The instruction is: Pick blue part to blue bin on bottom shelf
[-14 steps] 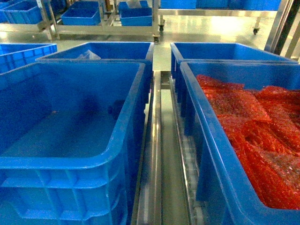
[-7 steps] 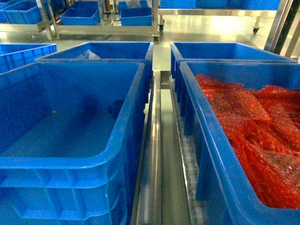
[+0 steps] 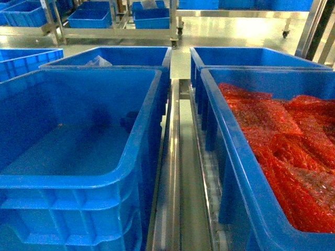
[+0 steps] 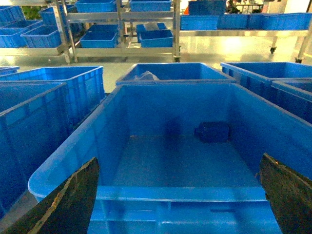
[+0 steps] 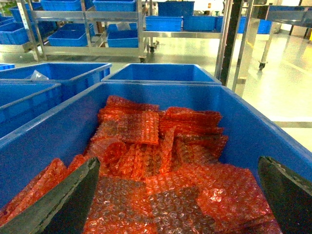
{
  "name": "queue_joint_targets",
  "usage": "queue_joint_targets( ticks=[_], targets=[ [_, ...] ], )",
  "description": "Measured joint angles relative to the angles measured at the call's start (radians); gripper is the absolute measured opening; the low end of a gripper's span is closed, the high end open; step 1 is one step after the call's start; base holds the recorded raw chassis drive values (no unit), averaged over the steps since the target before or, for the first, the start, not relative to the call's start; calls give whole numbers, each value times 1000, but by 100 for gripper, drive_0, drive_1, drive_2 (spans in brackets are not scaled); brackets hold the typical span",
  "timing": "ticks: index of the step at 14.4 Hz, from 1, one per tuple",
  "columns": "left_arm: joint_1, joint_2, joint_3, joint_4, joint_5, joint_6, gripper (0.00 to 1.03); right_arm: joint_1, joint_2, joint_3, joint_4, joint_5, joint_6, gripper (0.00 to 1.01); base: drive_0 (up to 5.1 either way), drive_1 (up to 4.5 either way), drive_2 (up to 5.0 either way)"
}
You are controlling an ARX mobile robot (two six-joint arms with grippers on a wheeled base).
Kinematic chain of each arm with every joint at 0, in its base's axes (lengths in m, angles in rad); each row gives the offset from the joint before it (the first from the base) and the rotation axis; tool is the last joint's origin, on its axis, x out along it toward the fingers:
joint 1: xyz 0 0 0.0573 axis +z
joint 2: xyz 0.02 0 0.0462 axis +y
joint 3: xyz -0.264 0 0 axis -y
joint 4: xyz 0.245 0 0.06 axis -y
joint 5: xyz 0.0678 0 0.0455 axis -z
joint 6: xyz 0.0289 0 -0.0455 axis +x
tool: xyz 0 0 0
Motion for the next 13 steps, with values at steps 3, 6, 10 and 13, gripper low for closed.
queue_joint_targets(
  ticks=[3,6,10,13],
  targets=[
    [0,0,0,0,0,0,98,0,0,0,0,0,0,98,0,0,0],
    [0,0,0,0,0,0,98,0,0,0,0,0,0,98,0,0,0],
    [0,0,0,0,0,0,98,0,0,0,0,0,0,98,0,0,0],
    [0,0,0,0,0,0,98,0,0,0,0,0,0,98,0,0,0]
  ],
)
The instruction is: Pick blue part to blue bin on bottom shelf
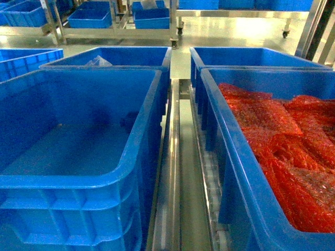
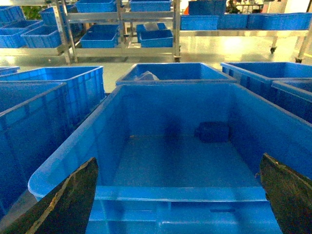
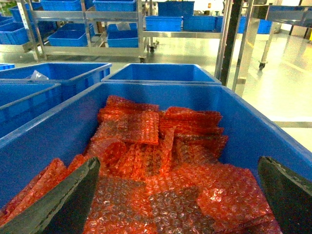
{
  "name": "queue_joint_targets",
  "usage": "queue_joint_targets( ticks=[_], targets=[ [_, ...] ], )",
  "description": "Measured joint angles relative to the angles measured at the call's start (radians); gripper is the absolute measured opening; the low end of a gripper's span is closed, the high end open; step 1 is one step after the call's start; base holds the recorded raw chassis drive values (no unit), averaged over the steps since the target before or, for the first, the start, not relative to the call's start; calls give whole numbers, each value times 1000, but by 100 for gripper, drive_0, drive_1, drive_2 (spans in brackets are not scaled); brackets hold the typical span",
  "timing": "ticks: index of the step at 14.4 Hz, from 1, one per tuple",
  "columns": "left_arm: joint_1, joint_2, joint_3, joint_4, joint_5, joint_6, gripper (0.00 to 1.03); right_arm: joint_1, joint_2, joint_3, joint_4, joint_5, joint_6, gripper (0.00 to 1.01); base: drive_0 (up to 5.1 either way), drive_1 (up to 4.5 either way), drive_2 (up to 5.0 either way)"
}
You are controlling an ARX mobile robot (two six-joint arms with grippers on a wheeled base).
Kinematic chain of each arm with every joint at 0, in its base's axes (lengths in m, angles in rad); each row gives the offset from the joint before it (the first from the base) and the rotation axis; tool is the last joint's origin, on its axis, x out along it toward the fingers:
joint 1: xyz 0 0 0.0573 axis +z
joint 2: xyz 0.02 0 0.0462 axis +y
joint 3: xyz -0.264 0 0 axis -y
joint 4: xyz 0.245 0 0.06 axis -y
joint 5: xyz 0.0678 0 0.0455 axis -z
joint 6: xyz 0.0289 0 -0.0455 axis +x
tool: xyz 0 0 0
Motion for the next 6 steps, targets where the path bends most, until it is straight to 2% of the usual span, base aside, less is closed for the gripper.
queue_joint_targets(
  ticks=[6],
  targets=[
    [0,0,0,0,0,0,98,0,0,0,0,0,0,98,0,0,0]
  ],
)
